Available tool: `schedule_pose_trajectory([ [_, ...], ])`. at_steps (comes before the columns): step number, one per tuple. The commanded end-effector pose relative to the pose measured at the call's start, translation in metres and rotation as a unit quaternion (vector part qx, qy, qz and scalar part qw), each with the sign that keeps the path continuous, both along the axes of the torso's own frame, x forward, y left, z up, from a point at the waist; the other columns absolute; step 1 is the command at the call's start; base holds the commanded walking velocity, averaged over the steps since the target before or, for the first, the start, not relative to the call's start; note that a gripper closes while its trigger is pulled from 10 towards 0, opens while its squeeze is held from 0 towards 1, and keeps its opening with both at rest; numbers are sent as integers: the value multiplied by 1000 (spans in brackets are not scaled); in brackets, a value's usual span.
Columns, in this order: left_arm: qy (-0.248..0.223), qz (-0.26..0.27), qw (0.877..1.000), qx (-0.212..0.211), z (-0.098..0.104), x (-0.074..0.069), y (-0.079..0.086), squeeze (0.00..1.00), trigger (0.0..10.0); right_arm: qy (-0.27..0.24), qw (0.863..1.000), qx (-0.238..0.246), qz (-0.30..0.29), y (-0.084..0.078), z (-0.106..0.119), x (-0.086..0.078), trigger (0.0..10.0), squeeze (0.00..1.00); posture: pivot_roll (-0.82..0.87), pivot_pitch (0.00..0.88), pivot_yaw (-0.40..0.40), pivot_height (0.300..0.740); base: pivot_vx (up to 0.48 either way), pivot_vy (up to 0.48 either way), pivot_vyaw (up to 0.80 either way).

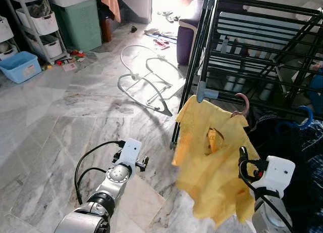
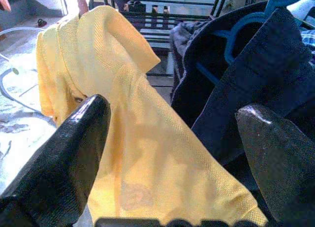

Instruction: Hang hanger

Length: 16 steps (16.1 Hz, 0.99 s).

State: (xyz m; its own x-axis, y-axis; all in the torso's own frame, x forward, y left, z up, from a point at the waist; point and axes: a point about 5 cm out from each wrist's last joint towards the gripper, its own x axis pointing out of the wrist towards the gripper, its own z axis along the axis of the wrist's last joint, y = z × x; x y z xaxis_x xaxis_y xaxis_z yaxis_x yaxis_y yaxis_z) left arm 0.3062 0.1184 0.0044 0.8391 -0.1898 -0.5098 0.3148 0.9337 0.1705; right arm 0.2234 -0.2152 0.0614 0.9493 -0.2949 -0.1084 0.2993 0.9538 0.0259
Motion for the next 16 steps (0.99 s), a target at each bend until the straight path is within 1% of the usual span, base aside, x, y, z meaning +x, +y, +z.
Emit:
schedule_pose_trajectory([
  [1, 6, -6, 1000, 6, -1, -1, -2, 0, 10000, -1, 1000, -2, -3, 1, 0, -1, 10000, 1000, -16, 0, -70, 740, 0, 0, 0],
  [4, 7, -5, 1000, 10, -2, -1, 0, 0, 10000, 2, 1000, -2, -2, 4, -2, -2, 10000, 1000, -16, 0, -67, 740, -249, 0, 0],
  [6, 8, -4, 1000, 12, -3, -2, 1, 0, 10000, 3, 1000, -4, -3, 2, -1, -1, 10000, 1000, -15, 0, -68, 740, -255, 0, 0],
  [10, 10, -6, 1000, 13, -5, -4, 1, 0, 10000, 9, 1000, -5, -5, 0, -4, -2, 10000, 1000, -12, 0, -67, 740, -270, 0, 0],
  [16, 11, -10, 1000, 19, -5, -4, 1, 0, 10000, 14, 1000, -1, -7, 3, -7, -2, 10000, 1000, -20, 0, -57, 740, -274, 0, 0],
])
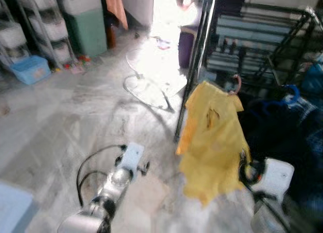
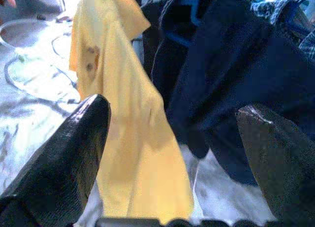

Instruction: Hang hanger

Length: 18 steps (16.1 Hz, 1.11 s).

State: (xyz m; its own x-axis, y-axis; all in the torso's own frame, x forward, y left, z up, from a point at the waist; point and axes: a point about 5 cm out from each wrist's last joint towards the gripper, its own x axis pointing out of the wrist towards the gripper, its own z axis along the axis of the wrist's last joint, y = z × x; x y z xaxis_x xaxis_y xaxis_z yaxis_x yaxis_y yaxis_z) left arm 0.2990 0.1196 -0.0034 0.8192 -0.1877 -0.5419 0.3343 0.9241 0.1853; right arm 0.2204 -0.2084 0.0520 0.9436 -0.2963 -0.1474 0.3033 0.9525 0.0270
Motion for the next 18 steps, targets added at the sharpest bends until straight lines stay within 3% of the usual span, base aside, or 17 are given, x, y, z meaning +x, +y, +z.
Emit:
schedule_pose_trajectory([
  [1, -5, -5, 1000, 6, 3, 3, -1, 0, 10000, -3, 1000, -6, -8, -5, 2, 0, 10000, 1000, -22, 0, -55, 740, -270, 0, 0],
  [14, 0, -10, 1000, 11, 0, -1, -7, 0, 10000, 17, 1000, 11, -2, -2, -8, -1, 10000, 1000, -27, 1, -55, 740, -273, 0, 0],
  [18, 4, 16, 1000, 15, -5, -5, -6, 0, 10000, 49, 997, 63, 17, 7, -43, -3, 10000, 1000, -8, 0, -65, 740, -68, 0, 0],
])
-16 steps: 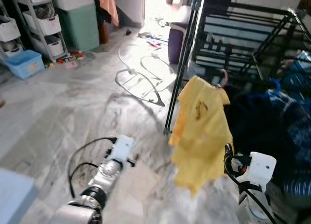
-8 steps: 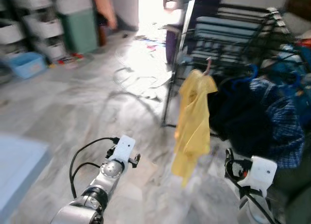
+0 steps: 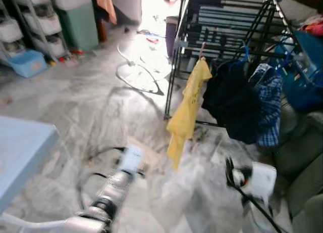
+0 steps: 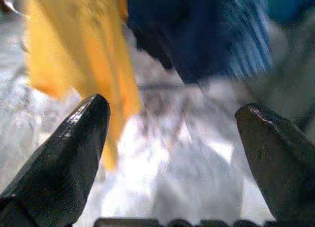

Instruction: Hang hanger

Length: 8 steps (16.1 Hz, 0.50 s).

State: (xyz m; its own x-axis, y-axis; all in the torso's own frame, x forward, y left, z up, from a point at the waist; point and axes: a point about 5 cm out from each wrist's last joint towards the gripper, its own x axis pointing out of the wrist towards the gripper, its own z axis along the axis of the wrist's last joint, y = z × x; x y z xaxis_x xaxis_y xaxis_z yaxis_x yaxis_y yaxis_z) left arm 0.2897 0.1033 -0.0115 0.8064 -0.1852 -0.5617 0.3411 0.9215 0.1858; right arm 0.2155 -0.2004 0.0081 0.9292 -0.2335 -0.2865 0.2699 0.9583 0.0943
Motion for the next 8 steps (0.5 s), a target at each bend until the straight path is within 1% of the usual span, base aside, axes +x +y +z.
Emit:
schedule_pose_trajectory([
  [1, -12, 36, 999, 25, 4, 6, 14, 0, 10000, 17, 999, 44, -15, 0, -14, 0, 10000, 1000, -1, 0, -65, 740, 0, 0, 0],
  [2, -15, 40, 998, 35, 5, 7, 16, 0, 10000, 30, 997, 63, -20, 1, -21, -2, 10000, 1000, -1, 0, -65, 740, 0, 0, 0],
  [3, -2, 48, 997, 56, 1, 5, 20, 0, 10000, 63, 994, 91, -20, 5, -35, -4, 10000, 1000, 14, 0, -67, 740, 0, 0, 0],
  [4, 25, 53, 996, 72, -5, -1, 24, 0, 10000, 92, 989, 113, -2, 12, -47, -5, 10000, 961, 24, 0, -67, 740, 0, 0, 0],
  [5, 54, 37, 993, 98, -14, -10, 27, 0, 10000, 125, 985, 119, 23, 22, -58, -8, 10000, 827, 23, 0, -66, 740, 0, 0, 0],
  [6, 69, 29, 990, 117, -21, -17, 30, 0, 10000, 154, 979, 126, 42, 32, -66, -12, 10000, 545, 24, 0, -67, 740, 0, 0, 0],
  [7, 75, 19, 988, 132, -23, -20, 31, 0, 10000, 179, 974, 118, 69, 40, -72, -15, 10000, 490, 29, 0, -69, 740, 0, 0, 0],
  [8, 81, 22, 987, 135, -26, -23, 33, 0, 10000, 193, 970, 123, 87, 47, -76, -18, 10000, 98, 32, 0, -73, 740, 0, 0, 0],
])
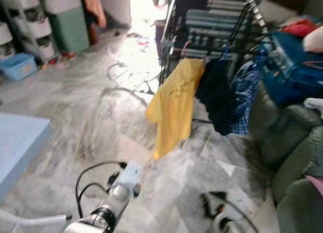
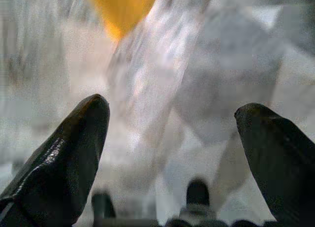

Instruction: Hang hanger

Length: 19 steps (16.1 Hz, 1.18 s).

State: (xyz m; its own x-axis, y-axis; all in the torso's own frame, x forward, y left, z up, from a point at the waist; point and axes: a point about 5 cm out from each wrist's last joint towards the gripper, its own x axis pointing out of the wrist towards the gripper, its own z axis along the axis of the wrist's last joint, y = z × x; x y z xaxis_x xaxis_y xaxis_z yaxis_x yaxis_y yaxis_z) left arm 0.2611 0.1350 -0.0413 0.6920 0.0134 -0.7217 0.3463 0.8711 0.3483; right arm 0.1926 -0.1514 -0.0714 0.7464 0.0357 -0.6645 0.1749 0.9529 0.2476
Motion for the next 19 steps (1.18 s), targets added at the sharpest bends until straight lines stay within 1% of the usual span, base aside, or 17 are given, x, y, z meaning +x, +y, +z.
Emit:
schedule_pose_trajectory([
  [1, 1, 9, 1000, 4, 1, 1, 4, 0, 10000, 7, 1000, -4, 26, 4, 0, 3, 10000, 0, 37, 0, -78, 740, 0, 0, 0],
  [2, 5, 18, 1000, -2, 0, 0, 6, 0, 10000, 14, 999, -8, 40, 6, -2, 2, 10000, 0, 37, 0, -78, 740, 0, 0, 0],
  [4, 20, 28, 999, 16, -5, -7, 15, 0, 10000, 28, 996, -12, 78, 13, -5, 1, 10000, 0, 91, 0, -120, 740, 0, 0, 0],
  [6, 27, 23, 999, 30, -8, -10, 20, 0, 10000, 38, 995, -20, 86, 11, -7, -1, 10000, 0, 126, 0, -145, 740, 0, 0, 0],
  [7, 30, 15, 999, 33, -9, -12, 22, 0, 10000, 48, 994, -32, 89, 7, -9, -4, 10000, 0, 145, 0, -156, 740, 0, 0, 0],
  [8, 35, 13, 999, 25, -10, -14, 22, 0, 10000, 58, 995, -37, 73, 0, -11, -6, 10000, 0, 154, 0, -159, 740, 0, 0, 0],
  [9, 44, 12, 999, 12, -12, -17, 21, 0, 10000, 70, 996, -42, 43, -9, -13, -11, 10000, 0, 160, 0, -159, 740, 0, 0, 0],
  [10, 48, 9, 999, 6, -13, -18, 20, 0, 10000, 74, 996, -40, 25, -13, -14, -12, 10000, 0, 160, 0, -158, 740, 0, 0, 0],
  [11, 58, -12, 998, 7, -16, -22, 17, 0, 10000, 80, 996, -22, -34, -21, -16, -19, 10000, 0, 133, 0, -132, 740, 0, 0, 0],
  [13, 62, -42, 997, 15, -17, -23, 13, 0, 10000, 93, 992, -13, -84, -28, -23, -36, 10000, 0, 85, 0, -90, 740, 0, 0, 0],
  [14, 62, -47, 997, 16, -16, -22, 11, 0, 10000, 95, 990, -10, -104, -33, -23, -39, 10000, 0, 74, 0, -79, 740, 0, 0, 0],
  [16, 62, -61, 996, 18, -14, -19, 6, 0, 10000, 95, 989, -17, -112, -37, -24, -43, 10000, 0, 42, 0, -51, 740, 0, 0, 0],
  [17, 61, -78, 995, 20, -12, -16, -2, 0, 10000, 95, 988, -15, -121, -38, -24, -45, 10000, 0, 20, 0, -32, 740, 0, 0, 0],
  [19, 64, -89, 994, 20, -14, -19, -10, 0, 10000, 91, 989, -15, -117, -37, -24, -44, 10000, 0, 1, 0, -16, 740, 0, 0, 0],
])
